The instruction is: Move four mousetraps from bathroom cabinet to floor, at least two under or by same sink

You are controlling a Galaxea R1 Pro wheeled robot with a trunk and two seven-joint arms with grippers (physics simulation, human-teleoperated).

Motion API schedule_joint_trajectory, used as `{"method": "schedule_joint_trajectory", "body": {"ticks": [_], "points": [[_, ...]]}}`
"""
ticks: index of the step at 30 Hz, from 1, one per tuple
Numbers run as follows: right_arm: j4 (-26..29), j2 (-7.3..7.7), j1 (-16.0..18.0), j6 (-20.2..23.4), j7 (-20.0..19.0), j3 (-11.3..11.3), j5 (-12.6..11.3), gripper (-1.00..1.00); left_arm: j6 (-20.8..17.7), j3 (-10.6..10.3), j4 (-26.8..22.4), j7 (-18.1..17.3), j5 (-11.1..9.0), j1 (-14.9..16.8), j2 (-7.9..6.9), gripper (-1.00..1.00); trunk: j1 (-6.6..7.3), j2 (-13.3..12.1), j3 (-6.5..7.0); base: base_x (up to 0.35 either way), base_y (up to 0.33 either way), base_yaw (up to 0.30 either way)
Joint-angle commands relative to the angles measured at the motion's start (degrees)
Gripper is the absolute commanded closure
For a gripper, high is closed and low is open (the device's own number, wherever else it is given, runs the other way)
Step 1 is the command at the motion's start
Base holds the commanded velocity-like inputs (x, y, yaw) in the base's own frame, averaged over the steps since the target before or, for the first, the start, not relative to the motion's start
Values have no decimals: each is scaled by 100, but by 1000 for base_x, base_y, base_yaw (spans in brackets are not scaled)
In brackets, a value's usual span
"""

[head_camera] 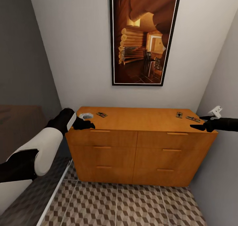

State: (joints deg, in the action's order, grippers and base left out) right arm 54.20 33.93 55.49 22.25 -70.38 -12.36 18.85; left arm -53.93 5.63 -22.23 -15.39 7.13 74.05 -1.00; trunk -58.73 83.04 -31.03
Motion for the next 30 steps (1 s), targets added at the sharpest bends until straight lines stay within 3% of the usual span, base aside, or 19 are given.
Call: {"method": "schedule_joint_trajectory", "body": {"ticks": [1, 4, 5, 7, 15, 22, 30], "points": [[-9, -6, 6, 52, -36, -10, 28, -100, 29, 42, -12, -42, 59, -53, 4, -100, 0, 4, -6, 0, 0, 0], [-42, -16, 6, 40, -36, -4, 29, -100, 267, 38, -23, -42, 59, -217, 7, -100, 0, 4, -6, 0, 0, 0], [-68, -74, 6, 29, -37, 7, 33, -100, 634, 36, -29, -48, 54, -396, 14, -100, 0, 4, -6, 0, 0, 0], [-76, -119, 6, 28, -34, 10, 40, -100, 705, 35, -31, -53, 53, -430, 16, -100, 0, 4, -6, 0, 0, 0], [-212, -251, 6, -78, 12, 19, 61, -100, 810, 37, -42, -133, 54, -479, 29, -100, 0, 4, -6, 0, 0, 0], [-293, -338, 6, -208, 372, 31, 64, -100, 831, 35, -20, -193, 54, -495, 27, -100, 0, 4, -6, 0, 0, 0], [-345, -357, 6, -220, 421, 32, 58, -100, 850, 35, 9, -200, 54, -597, 28, -100, 0, 4, -6, 0, 0, 0]]}}
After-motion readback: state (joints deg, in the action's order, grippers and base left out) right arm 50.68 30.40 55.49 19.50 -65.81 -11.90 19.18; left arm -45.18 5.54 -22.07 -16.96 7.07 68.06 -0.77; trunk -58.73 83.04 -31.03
